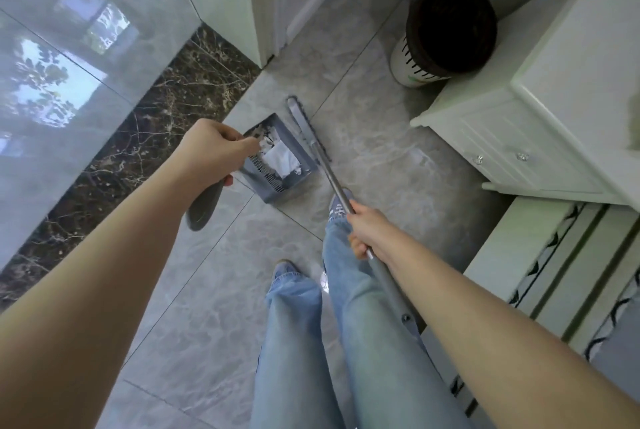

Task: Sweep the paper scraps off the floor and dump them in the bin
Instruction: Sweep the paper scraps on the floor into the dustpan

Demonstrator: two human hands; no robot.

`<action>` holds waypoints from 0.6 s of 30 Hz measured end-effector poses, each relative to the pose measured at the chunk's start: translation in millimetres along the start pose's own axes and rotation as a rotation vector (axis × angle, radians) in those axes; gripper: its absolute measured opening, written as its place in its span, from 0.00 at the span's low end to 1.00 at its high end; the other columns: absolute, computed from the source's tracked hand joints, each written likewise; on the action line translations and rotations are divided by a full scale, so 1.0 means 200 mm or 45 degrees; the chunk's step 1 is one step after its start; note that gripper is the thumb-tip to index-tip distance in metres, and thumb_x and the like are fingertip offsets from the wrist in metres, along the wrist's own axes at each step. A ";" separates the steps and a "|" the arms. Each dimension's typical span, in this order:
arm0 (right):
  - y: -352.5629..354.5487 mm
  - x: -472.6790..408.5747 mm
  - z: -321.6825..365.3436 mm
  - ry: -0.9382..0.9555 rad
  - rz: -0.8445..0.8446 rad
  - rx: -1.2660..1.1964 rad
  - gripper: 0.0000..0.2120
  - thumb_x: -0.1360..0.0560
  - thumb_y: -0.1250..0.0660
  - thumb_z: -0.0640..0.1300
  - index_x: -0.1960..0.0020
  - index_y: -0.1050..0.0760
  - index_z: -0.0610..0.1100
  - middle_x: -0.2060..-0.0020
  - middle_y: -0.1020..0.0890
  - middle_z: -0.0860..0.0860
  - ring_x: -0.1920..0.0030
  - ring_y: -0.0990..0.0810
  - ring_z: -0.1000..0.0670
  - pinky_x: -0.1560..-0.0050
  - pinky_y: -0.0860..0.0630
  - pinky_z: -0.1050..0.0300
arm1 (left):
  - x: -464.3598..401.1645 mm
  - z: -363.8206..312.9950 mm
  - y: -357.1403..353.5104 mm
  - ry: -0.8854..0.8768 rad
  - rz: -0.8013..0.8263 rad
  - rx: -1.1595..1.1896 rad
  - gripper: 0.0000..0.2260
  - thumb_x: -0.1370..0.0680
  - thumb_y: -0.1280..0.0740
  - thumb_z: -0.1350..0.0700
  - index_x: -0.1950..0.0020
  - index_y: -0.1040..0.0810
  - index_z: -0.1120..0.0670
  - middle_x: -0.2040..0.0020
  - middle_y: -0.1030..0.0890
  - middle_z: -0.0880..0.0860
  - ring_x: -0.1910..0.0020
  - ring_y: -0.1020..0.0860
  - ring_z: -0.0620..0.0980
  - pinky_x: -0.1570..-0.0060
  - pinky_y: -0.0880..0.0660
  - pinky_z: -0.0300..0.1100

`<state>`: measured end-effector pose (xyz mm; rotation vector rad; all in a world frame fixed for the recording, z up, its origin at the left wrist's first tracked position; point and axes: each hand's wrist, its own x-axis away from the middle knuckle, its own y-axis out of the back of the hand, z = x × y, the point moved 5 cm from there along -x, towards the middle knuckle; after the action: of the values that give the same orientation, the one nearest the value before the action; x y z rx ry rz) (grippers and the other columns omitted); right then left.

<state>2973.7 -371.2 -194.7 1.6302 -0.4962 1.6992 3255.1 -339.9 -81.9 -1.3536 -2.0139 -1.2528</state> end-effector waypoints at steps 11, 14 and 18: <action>0.43 -0.31 0.52 0.123 -0.078 0.437 0.29 0.23 0.48 0.35 0.24 0.44 0.50 0.68 0.34 0.49 0.73 0.33 0.50 0.74 0.34 0.59 | -0.26 -0.40 -0.13 -0.047 -0.048 -0.142 0.12 0.26 0.34 0.55 0.66 0.23 0.62 0.74 0.27 0.55 0.85 0.31 0.44 0.83 0.33 0.32; 0.47 -0.18 0.32 0.019 -0.063 0.331 0.28 0.23 0.51 0.37 0.28 0.37 0.60 0.69 0.34 0.48 0.75 0.36 0.51 0.77 0.40 0.64 | -0.27 -0.46 -0.11 0.010 -0.008 -0.189 0.13 0.25 0.34 0.56 0.65 0.22 0.63 0.72 0.27 0.57 0.82 0.30 0.47 0.83 0.31 0.34; 0.52 -0.05 0.26 0.005 -0.017 0.176 0.25 0.23 0.48 0.43 0.31 0.35 0.65 0.69 0.30 0.49 0.77 0.34 0.50 0.80 0.38 0.65 | -0.26 -0.48 -0.10 0.085 0.006 -0.219 0.13 0.24 0.34 0.56 0.63 0.20 0.65 0.70 0.26 0.58 0.76 0.28 0.52 0.82 0.30 0.35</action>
<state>2934.9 -479.8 -177.6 1.7230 -0.3724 1.7600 3247.0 -450.8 -78.9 -1.3725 -1.8937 -1.4780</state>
